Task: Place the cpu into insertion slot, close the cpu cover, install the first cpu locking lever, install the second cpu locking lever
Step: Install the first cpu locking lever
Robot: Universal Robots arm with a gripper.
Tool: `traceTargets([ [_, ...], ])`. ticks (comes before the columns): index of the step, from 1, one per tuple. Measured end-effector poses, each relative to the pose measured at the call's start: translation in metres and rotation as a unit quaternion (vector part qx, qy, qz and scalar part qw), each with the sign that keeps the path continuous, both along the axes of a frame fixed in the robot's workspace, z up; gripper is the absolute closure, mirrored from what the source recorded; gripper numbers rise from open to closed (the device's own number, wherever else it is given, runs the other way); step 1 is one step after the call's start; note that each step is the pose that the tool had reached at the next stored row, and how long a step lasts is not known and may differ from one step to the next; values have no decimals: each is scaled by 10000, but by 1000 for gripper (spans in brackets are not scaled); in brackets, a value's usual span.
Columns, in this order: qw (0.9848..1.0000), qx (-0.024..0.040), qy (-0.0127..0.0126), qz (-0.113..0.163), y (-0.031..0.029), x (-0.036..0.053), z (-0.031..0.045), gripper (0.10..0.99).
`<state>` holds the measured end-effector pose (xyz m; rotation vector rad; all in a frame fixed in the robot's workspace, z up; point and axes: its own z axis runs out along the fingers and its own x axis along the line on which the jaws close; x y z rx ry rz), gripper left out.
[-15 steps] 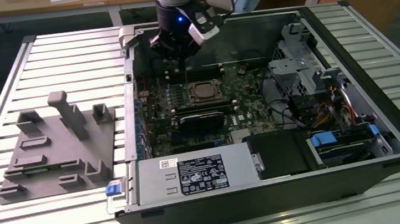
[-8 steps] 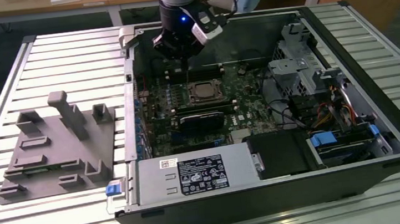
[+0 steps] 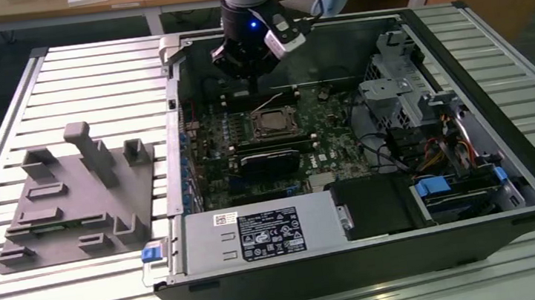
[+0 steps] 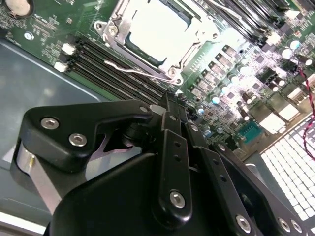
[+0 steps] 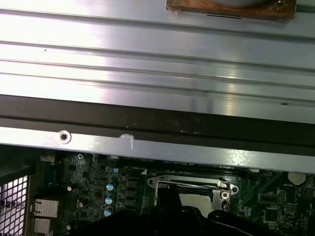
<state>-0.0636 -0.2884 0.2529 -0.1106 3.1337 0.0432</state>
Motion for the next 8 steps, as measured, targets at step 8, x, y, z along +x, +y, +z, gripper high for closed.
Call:
traceTargets([
  [8,9998,179,-2,0,0,34,-17,980],
])
